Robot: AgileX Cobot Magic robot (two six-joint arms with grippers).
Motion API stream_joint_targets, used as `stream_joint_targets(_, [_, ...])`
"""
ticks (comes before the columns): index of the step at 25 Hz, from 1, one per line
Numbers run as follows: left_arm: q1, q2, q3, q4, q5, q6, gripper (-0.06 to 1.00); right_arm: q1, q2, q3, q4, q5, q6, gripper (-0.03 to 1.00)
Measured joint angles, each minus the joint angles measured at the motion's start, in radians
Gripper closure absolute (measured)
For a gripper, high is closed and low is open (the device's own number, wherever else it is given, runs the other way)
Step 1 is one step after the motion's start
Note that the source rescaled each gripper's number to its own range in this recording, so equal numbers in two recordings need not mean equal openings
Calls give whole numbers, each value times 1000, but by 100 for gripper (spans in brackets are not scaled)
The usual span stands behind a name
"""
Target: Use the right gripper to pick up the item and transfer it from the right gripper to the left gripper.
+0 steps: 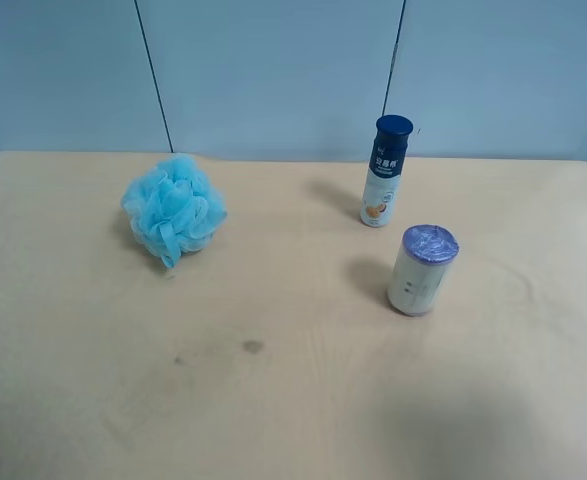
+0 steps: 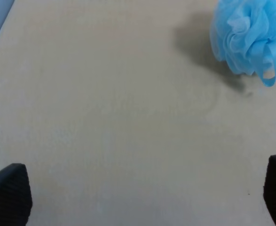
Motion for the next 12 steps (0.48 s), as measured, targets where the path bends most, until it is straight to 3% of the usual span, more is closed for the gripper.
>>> stream_joint_targets(12, [0, 0, 0, 0, 0, 0, -5, 0, 0, 0, 0, 0, 0, -3])
